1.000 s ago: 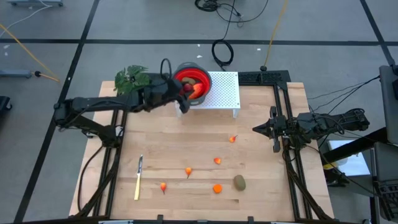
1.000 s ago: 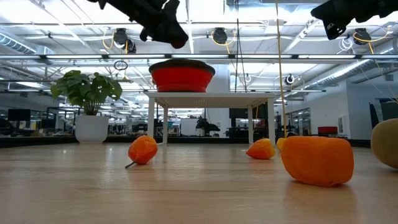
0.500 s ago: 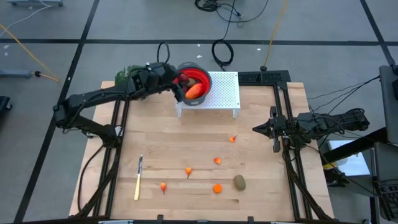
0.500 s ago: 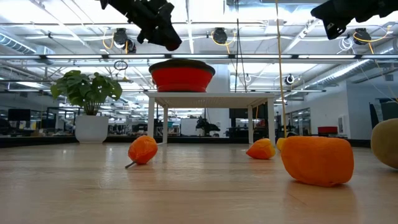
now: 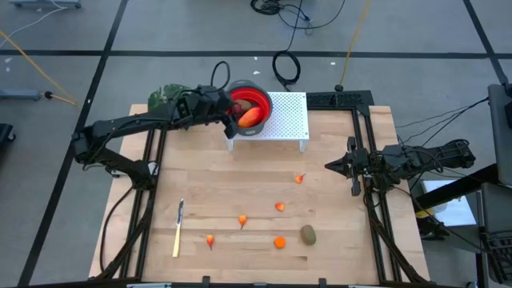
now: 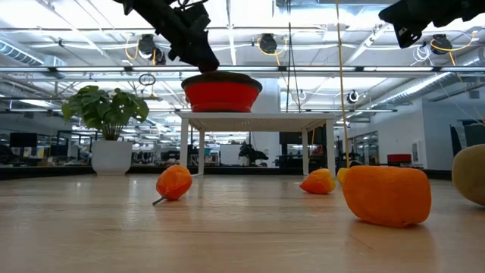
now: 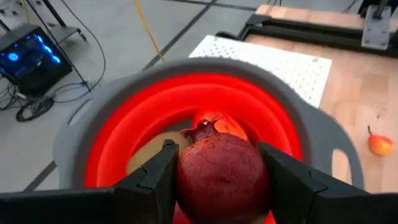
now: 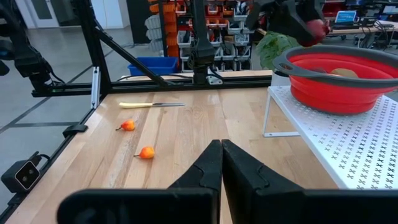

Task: Pick & Place Fruit
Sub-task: Put the pomegranate into the red strainer bowl on the shelf

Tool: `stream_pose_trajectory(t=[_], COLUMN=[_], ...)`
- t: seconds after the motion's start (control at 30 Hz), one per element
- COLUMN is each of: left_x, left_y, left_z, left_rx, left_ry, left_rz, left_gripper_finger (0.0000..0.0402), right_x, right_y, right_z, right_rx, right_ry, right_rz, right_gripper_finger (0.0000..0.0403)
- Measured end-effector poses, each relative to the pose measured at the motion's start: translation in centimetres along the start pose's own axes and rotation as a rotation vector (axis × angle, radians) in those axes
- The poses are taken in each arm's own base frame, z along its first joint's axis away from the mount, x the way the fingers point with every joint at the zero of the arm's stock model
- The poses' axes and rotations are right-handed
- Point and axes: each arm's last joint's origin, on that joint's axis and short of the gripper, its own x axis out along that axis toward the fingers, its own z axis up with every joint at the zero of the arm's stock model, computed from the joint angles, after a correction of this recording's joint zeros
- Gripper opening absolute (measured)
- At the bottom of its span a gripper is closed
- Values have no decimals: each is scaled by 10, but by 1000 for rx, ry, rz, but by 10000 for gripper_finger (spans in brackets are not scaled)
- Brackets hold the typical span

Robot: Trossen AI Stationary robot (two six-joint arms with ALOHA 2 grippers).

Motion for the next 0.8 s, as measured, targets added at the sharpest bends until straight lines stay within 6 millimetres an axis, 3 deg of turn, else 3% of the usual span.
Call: stream_pose_trajectory(t=[0.3, 0.8], left_x=[6, 9], left_y=[-6, -6], left_z=[-12, -12], left_rx=[24, 23], left_ry=[115, 110], left_rz=[-18, -16], left_gripper_finger=[189, 189], right_x=[0, 0], right_y=[0, 0], right_z=[0, 0], right_rx=[0, 0], right_ry=[0, 0], right_rz=[0, 1], right_gripper_finger=[4, 4])
